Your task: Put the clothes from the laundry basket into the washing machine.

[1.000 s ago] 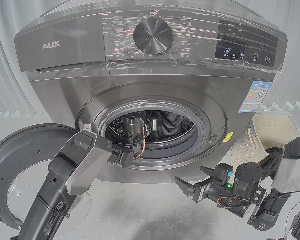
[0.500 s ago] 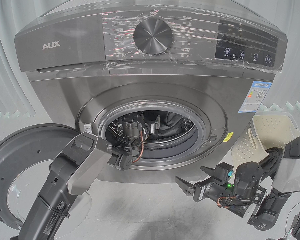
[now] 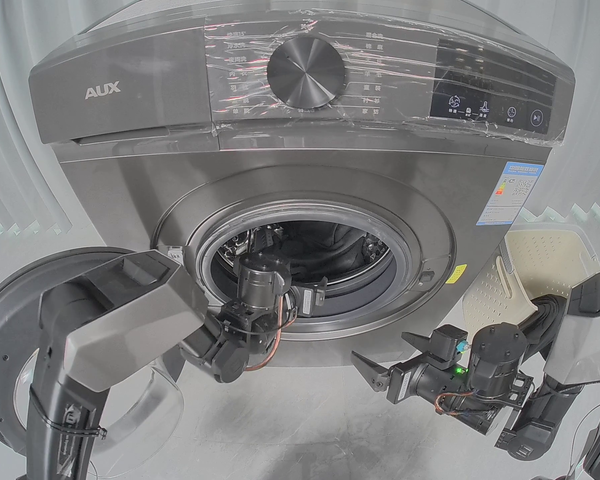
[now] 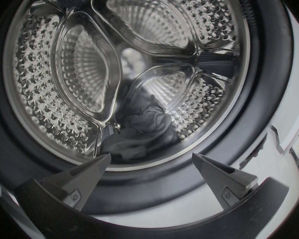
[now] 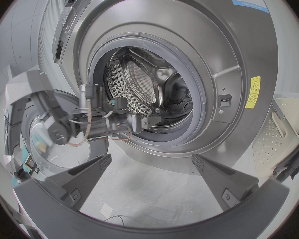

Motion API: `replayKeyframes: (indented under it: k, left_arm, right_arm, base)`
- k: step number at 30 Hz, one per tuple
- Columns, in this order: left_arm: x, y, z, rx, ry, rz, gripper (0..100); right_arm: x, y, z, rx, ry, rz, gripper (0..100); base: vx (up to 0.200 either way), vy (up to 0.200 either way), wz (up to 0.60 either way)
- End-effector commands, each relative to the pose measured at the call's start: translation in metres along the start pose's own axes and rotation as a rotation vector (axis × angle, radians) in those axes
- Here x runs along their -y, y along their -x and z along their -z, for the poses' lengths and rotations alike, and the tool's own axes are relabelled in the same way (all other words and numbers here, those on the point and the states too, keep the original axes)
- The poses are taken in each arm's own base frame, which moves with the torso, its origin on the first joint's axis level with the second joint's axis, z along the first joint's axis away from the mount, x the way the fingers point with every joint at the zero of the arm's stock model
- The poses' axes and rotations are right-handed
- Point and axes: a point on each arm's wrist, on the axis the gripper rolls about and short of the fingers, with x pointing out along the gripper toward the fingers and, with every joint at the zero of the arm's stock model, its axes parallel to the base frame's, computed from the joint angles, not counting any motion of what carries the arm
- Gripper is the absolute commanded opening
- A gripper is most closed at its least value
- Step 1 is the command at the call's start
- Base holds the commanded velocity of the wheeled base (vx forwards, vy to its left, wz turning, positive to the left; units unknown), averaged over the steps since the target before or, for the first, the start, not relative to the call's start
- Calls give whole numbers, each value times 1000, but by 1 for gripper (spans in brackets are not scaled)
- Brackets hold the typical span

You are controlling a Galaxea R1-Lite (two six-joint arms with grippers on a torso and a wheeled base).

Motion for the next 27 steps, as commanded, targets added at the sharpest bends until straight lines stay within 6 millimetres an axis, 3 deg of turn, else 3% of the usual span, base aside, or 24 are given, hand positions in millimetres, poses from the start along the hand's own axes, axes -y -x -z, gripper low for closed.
replayKeyframes:
  k: [1,2,3,6,9,14,19,21,27]
  left_arm:
    - [41,104,-32,24,60,168,100]
    - [42,105,-31,23,61,171,100]
    - [46,123,-26,8,75,203,100]
    - [51,147,-24,19,92,247,100]
    - [51,165,-31,72,122,275,100]
    - [32,206,-42,142,173,231,100]
    - [5,240,-46,169,190,176,100]
    - [-9,258,-50,202,201,127,100]
    - [-29,280,-48,209,181,93,100]
  right_arm:
    - [2,2,-1,1,-2,8,100]
    - [2,2,-1,0,-2,7,100]
    - [3,3,-2,2,-2,9,100]
    - [4,8,-6,12,-7,11,100]
    - [3,13,-15,46,-9,5,100]
    - [-2,31,-37,157,18,53,100]
    - [9,45,-44,183,10,95,100]
    - [20,64,-44,179,18,133,100]
    - [36,88,-48,201,49,200,100]
  base:
    - [0,0,0]
    - [0,0,0]
    - [0,0,0]
    - [0,0,0]
    - [0,0,0]
    - [0,0,0]
    - [0,0,0]
    - [0,0,0]
    - [0,0,0]
